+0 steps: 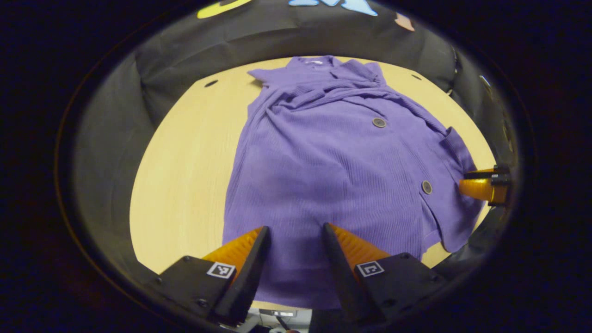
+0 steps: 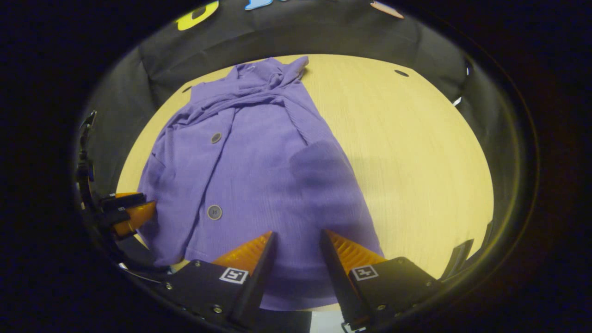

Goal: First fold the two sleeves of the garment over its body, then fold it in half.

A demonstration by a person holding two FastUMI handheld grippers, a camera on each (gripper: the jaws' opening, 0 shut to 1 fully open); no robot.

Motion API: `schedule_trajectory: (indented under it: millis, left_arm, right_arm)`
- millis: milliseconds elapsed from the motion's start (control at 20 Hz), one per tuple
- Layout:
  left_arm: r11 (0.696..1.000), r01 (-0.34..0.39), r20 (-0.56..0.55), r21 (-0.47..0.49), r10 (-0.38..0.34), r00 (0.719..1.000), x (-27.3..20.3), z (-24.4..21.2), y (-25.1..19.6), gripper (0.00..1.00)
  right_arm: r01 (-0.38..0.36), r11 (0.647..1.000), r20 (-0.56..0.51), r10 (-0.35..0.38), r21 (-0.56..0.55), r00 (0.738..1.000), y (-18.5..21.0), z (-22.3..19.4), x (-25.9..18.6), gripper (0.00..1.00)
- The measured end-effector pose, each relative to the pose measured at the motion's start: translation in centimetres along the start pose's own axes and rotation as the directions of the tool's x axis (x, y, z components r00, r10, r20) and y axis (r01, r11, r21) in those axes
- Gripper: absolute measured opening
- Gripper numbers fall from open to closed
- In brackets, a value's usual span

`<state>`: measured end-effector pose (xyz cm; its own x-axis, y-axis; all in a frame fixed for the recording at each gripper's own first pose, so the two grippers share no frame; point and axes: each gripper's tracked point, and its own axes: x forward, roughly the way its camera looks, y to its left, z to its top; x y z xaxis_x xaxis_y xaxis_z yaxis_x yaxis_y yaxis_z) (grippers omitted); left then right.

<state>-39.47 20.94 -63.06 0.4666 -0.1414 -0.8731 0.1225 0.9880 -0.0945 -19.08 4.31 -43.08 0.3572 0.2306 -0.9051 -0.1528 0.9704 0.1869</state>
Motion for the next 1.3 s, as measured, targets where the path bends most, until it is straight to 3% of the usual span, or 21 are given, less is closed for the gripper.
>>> schedule_trajectory:
  millis: [50,100,350,450,550,600,700,750,1050,1300]
  left_arm:
    - [1.000,0.001,-0.002,-0.008,-0.001,1.000,0.1,-0.1,-0.1,0.80]
    - [1.000,0.005,0.002,-0.011,-0.005,1.000,0.3,0.1,-0.2,0.81]
    - [0.999,0.028,0.023,-0.026,-0.027,0.999,0.4,0.4,-0.8,0.80]
    - [0.999,0.031,0.038,-0.019,-0.030,0.999,0.5,0.7,-1.2,0.64]
    - [0.999,0.047,0.044,-0.024,-0.046,0.998,0.6,0.8,-1.5,0.53]
    - [0.998,0.050,0.052,-0.024,-0.048,0.997,0.6,1.0,-1.5,0.47]
    - [0.998,0.051,0.067,-0.044,-0.048,0.997,0.9,1.3,-1.8,0.22]
    - [0.999,0.043,0.062,-0.028,-0.041,0.997,1.0,1.2,-1.8,0.10]
    - [0.998,0.045,0.084,-0.036,-0.042,0.996,0.6,2.1,-1.5,0.06]
    - [0.996,0.055,0.146,-0.063,-0.045,0.988,-0.7,5.7,-1.3,0.07]
  right_arm:
    - [0.009,1.000,-0.010,-0.009,-0.009,1.000,-0.1,-0.4,0.1,0.62]
    - [0.016,1.000,-0.005,-0.016,-0.025,1.000,-0.1,-0.5,0.2,0.66]
    - [0.049,0.996,0.007,-0.049,-0.076,0.999,0.0,-0.7,0.2,0.68]
    - [0.047,0.998,0.015,-0.046,-0.038,0.999,0.1,-0.8,-0.1,0.65]
    - [0.042,0.999,0.015,-0.041,-0.028,0.999,0.1,-0.7,0.4,0.53]
    - [0.011,1.000,0.044,-0.012,0.009,0.999,0.5,-0.1,0.3,0.56]
    - [0.011,0.998,0.048,-0.014,0.058,0.999,0.7,-0.4,0.6,0.05]
    - [0.011,0.998,0.033,-0.013,0.061,0.999,0.8,-0.3,0.8,0.04]
    - [0.019,0.992,0.026,-0.023,0.121,0.999,1.0,0.7,0.6,0.01]
    - [-0.006,0.992,0.085,-0.005,0.128,0.996,1.6,3.7,-0.5,0.01]
